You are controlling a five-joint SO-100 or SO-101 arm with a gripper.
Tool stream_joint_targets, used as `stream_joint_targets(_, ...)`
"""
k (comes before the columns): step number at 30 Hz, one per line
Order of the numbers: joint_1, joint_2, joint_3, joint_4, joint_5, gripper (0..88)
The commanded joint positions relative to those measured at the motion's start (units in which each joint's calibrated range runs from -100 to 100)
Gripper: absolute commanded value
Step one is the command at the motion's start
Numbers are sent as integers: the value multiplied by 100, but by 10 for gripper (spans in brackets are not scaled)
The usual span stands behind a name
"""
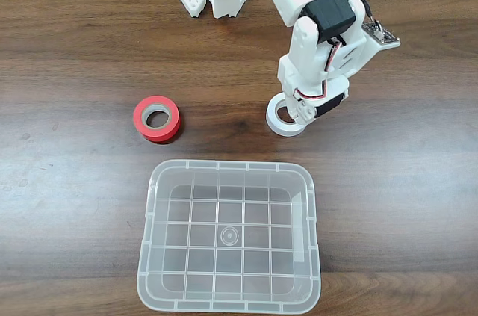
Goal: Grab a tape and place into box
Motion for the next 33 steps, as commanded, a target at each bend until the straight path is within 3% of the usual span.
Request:
stream_joint_targets(1,-20,-35,-538,-73,5,13)
stream_joint_targets(5,-5,-19,-486,-47,-53,39)
stream_joint_targets(10,24,-11,-451,-13,-143,201)
stream_joint_targets(13,-35,-11,-284,-13,-137,251)
stream_joint_targets(30,9,746,13,-381,-132,248)
stream_joint_targets(33,-27,746,5,-381,-143,171)
